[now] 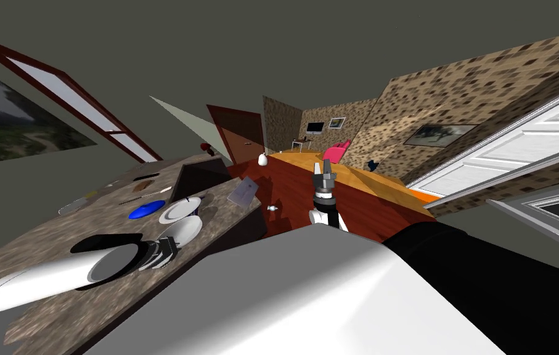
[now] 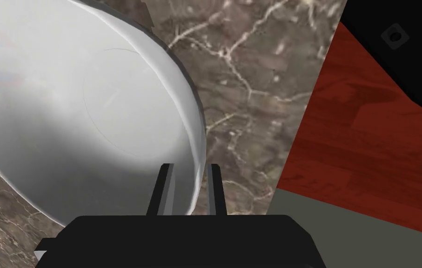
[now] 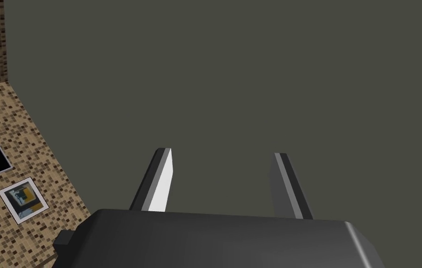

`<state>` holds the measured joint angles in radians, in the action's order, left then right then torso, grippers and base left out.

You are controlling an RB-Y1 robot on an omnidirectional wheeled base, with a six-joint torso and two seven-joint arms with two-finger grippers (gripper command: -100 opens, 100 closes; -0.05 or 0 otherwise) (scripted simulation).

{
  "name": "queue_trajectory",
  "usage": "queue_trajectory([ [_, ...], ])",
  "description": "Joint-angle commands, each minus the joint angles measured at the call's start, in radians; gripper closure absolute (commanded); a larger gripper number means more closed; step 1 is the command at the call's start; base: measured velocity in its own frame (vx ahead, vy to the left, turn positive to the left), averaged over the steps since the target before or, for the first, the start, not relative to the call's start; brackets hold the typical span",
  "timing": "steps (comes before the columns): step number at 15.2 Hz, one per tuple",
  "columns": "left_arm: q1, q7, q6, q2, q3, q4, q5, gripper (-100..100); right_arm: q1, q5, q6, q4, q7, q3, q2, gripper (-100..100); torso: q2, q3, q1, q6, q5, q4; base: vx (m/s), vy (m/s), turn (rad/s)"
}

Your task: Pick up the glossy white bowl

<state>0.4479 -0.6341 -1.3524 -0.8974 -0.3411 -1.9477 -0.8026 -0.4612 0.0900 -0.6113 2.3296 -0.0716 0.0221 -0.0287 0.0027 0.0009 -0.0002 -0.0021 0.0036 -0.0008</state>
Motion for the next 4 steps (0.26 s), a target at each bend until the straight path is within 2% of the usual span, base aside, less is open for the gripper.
queue_trajectory([
  [1,0.009,-0.021,-0.026,-0.011,-0.008,-0.033,-0.015,100,0.0,0.0,0.0,0.0,0.0,0.0,0.0,0,0.0,0.0,0.0,0.0,0.0,0.0,0.006,-0.003,0.034],
  [3,0.014,-0.033,-0.043,-0.022,-0.018,-0.058,-0.026,100,0.0,0.0,0.0,0.0,0.0,0.0,0.0,0,0.0,0.0,-0.001,-0.001,-0.001,0.0,0.009,-0.006,0.055],
  [4,0.007,-0.023,-0.029,-0.015,-0.008,-0.039,-0.016,100,0.0,0.0,0.0,0.0,0.0,0.0,0.0,0,0.0,0.0,-0.001,-0.001,-0.001,0.001,0.003,-0.004,0.018],
])
